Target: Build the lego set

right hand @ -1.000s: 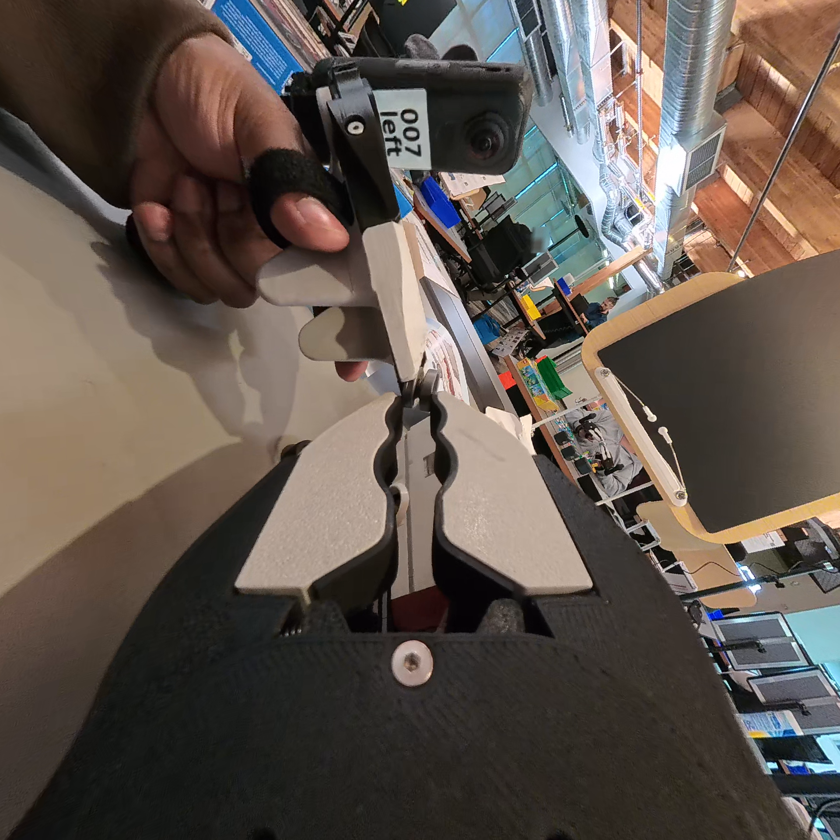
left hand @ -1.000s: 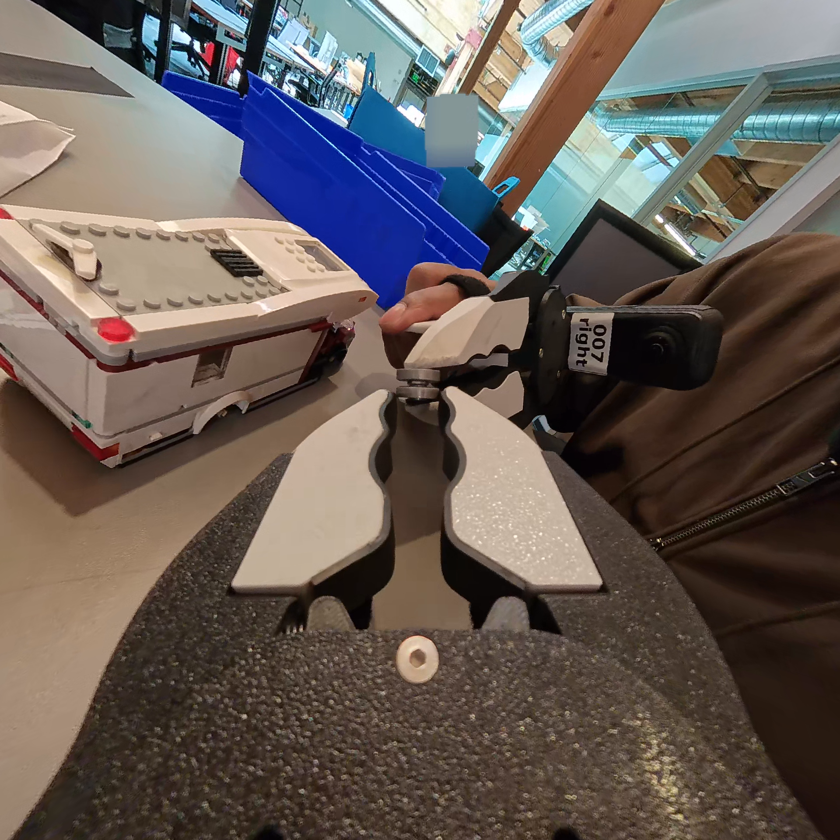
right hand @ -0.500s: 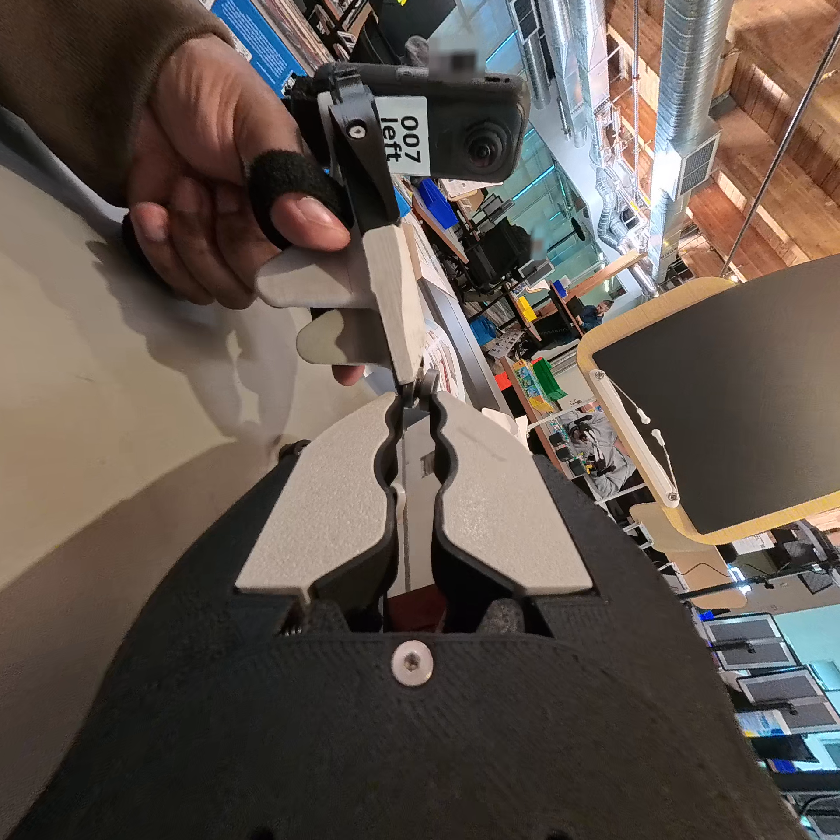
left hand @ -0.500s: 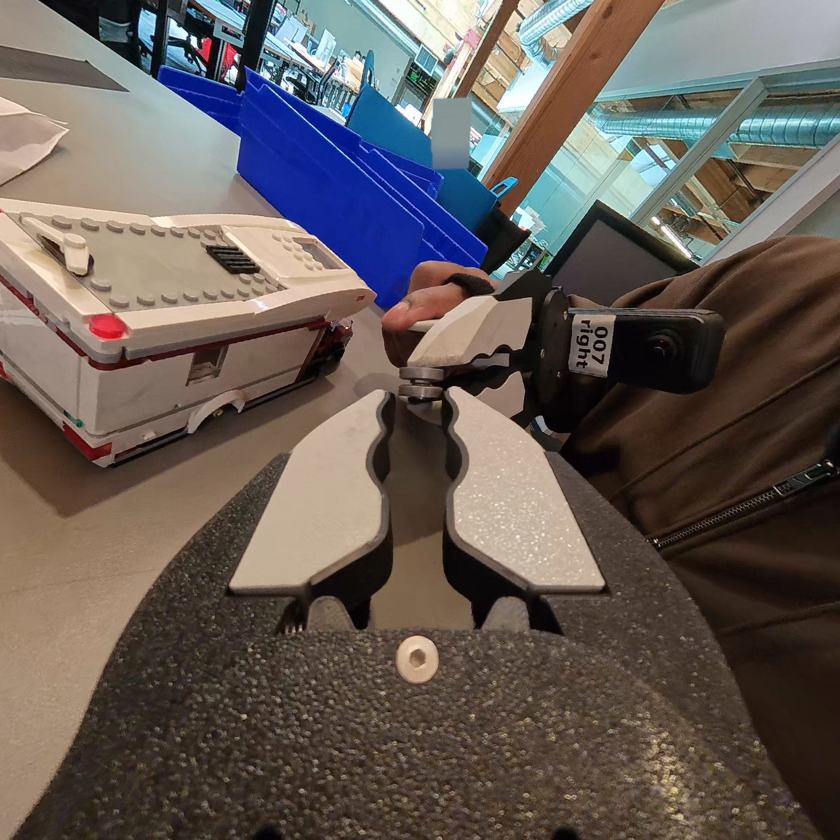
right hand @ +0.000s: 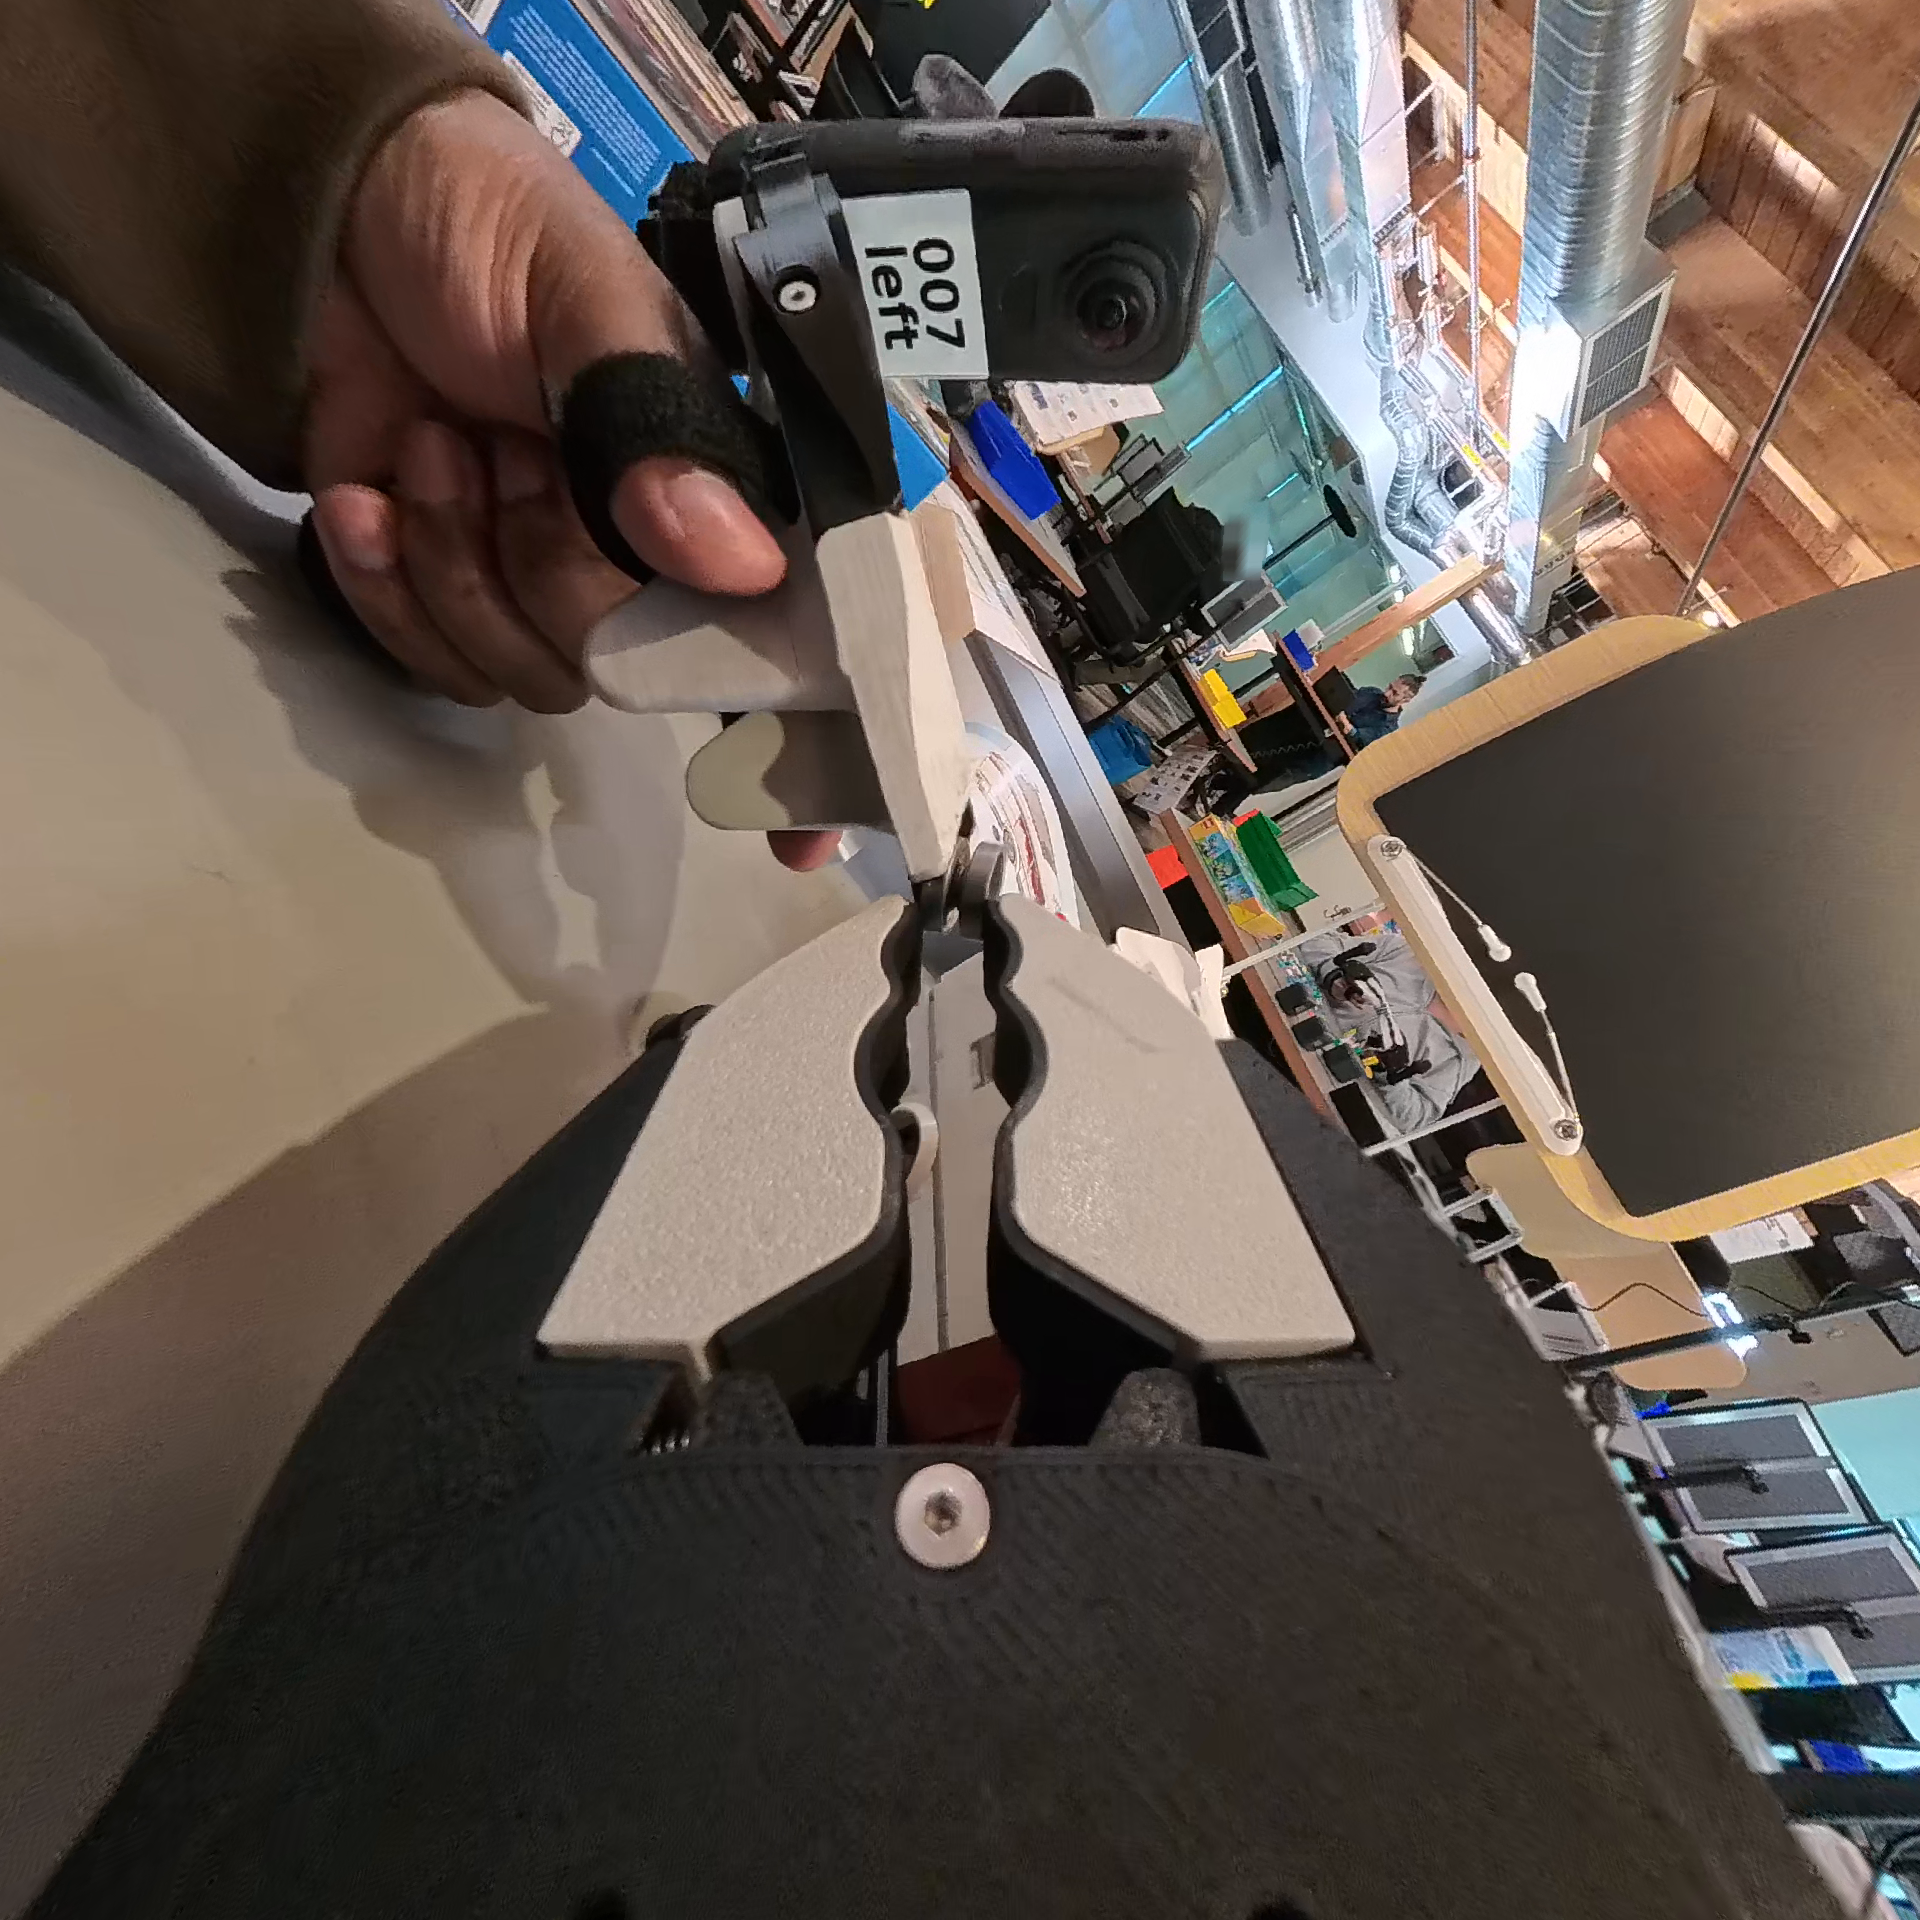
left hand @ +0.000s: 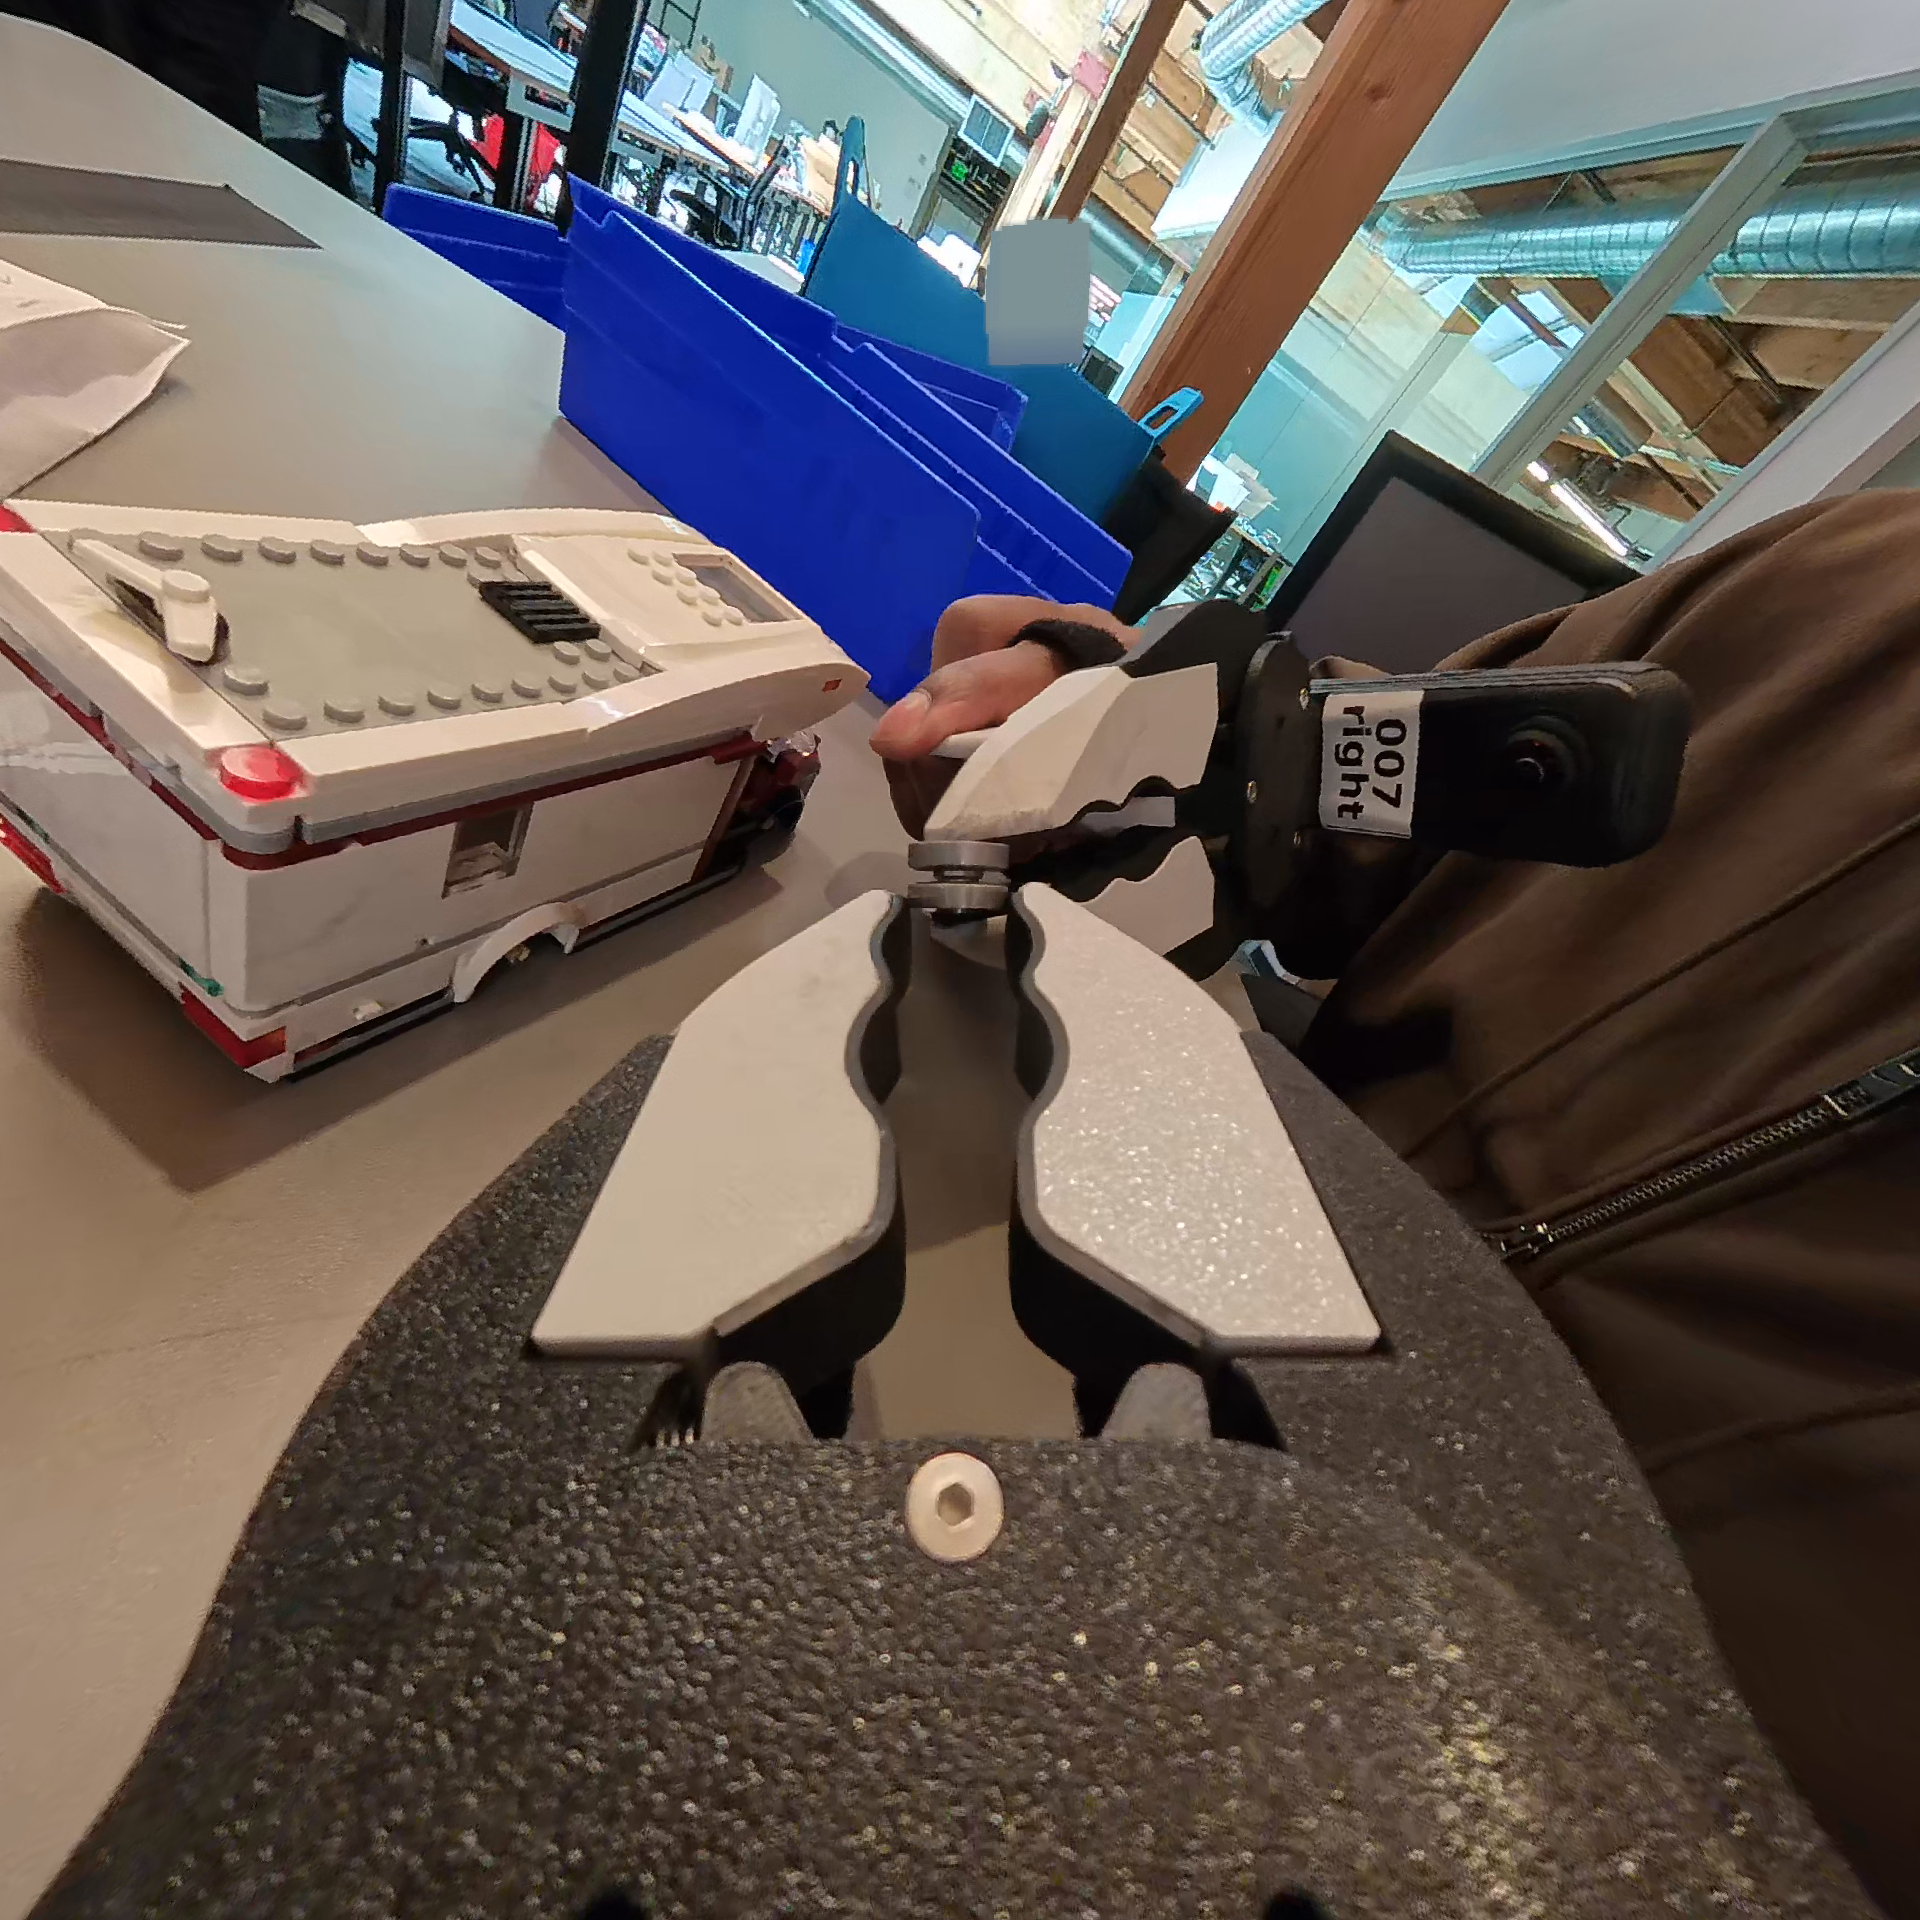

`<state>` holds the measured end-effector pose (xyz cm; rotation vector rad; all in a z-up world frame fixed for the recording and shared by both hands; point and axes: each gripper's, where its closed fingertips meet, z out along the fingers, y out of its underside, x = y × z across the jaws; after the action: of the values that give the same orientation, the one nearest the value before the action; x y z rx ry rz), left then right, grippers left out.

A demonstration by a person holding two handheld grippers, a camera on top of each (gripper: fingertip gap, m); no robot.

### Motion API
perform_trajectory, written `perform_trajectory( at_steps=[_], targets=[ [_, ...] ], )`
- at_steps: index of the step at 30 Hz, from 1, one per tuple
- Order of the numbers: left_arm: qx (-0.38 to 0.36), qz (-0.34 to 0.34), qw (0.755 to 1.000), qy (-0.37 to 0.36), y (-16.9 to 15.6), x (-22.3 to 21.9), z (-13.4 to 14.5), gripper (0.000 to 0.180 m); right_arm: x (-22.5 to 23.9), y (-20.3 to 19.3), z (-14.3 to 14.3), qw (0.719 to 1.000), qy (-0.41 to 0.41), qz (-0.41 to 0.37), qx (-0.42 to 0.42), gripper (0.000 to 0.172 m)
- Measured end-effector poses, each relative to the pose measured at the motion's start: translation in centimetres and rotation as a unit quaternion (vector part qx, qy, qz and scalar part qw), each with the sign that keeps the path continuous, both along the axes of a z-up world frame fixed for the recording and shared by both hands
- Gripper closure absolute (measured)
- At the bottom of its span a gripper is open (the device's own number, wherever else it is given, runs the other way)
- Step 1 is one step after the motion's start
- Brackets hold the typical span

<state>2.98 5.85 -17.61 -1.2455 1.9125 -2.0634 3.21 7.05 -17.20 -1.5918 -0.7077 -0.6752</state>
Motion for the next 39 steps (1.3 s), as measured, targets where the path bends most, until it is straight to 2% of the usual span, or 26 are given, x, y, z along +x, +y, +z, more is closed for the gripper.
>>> perform_trajectory(
  at_steps=[5, 9, 13, 17, 22, 28, 34, 36, 39],
  targets=[
    [0.013, 0.014, 1.000, -0.002, 0.7, 0.1, 0.0, 0.163, 0.3, 0.0, -1.2, 0.999, 0.014, 0.004, -0.041, 0.153],
    [0.038, 0.021, 0.999, -0.005, 1.4, 0.0, -0.2, 0.163, 0.5, -0.1, -2.6, 0.993, 0.074, 0.012, -0.096, 0.147],
    [0.042, 0.020, 0.999, 0.000, 1.7, 0.0, -0.5, 0.163, 0.2, 0.1, -4.8, 0.971, 0.161, 0.011, -0.176, 0.143],
    [0.039, 0.023, 0.999, 0.000, 1.9, 0.1, -0.7, 0.163, 0.7, 0.6, -6.9, 0.944, 0.226, -0.023, -0.237, 0.138],
    [0.039, 0.027, 0.999, -0.019, 1.9, 0.2, -0.4, 0.163, 1.2, 0.9, -8.5, 0.927, 0.235, -0.054, -0.288, 0.139],
    [0.045, 0.044, 0.997, -0.045, 2.0, 0.4, 0.1, 0.163, 0.3, 1.7, -8.9, 0.915, 0.253, -0.046, -0.312, 0.147],
    [0.039, 0.068, 0.994, -0.081, 2.1, 0.5, 1.1, 0.162, 0.6, 1.3, -8.5, 0.920, 0.239, -0.041, -0.309, 0.148],
    [0.031, 0.073, 0.992, -0.101, 1.8, 0.4, 1.6, 0.163, 0.9, 0.6, -6.9, 0.926, 0.241, -0.024, -0.289, 0.148],
    [0.003, 0.084, 0.988, -0.132, 1.2, 0.0, 2.7, 0.163, 1.8, -0.5, -2.1, 0.938, 0.267, 0.008, -0.220, 0.149]
  ],
)
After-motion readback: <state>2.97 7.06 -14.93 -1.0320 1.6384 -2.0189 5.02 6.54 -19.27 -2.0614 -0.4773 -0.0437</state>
